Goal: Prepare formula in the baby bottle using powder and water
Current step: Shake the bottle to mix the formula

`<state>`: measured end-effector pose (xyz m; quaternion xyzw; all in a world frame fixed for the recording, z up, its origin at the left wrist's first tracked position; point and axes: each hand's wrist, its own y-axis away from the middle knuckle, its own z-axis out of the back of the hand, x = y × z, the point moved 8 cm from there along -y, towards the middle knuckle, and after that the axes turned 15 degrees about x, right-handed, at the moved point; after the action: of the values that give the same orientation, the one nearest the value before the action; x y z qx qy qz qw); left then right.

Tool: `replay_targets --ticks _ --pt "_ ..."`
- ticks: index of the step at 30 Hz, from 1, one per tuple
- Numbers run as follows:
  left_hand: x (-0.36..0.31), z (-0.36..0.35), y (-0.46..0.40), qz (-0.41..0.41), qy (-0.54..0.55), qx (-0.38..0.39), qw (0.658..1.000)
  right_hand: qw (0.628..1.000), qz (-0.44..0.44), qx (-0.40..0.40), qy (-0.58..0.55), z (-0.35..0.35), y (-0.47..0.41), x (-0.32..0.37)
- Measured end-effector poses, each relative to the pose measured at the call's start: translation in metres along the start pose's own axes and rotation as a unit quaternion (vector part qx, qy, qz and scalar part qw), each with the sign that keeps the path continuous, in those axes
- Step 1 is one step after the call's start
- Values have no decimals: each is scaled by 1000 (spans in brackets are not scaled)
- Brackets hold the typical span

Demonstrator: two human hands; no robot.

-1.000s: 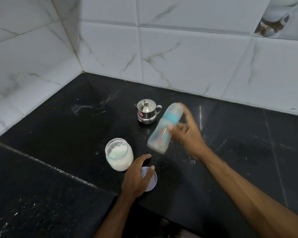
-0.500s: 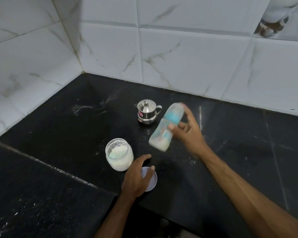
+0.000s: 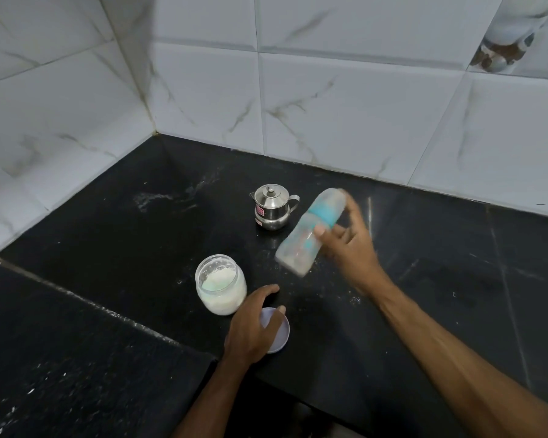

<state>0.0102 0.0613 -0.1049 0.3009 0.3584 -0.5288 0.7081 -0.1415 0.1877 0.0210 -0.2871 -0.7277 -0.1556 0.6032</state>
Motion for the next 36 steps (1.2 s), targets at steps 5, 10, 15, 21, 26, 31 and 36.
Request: replay_targets --ticks 5,10,15,21,26,31,36 --pt "1 0 -3 0 -3 -2 1000 998 -17 52 34 -10 0 1" --pt "0 -1 -2 -10 0 -2 1000 1000 14 -22 -10 7 0 7" --pt "0 0 -2 2 -5 0 1000 996 -27 68 42 -15 3 -3" --pt "-1 0 -1 -5 -2 -1 1000 1000 9 -4 3 -1 1 6" --pt "1 0 -1 4 -6 -6 1000 997 -25 58 39 -16 3 -3" --pt "0 -1 -2 -4 0 2 1000 999 19 -20 -17 1 -2 9" --pt "1 0 -2 4 -6 0 1000 998 -12 51 34 -14 0 4"
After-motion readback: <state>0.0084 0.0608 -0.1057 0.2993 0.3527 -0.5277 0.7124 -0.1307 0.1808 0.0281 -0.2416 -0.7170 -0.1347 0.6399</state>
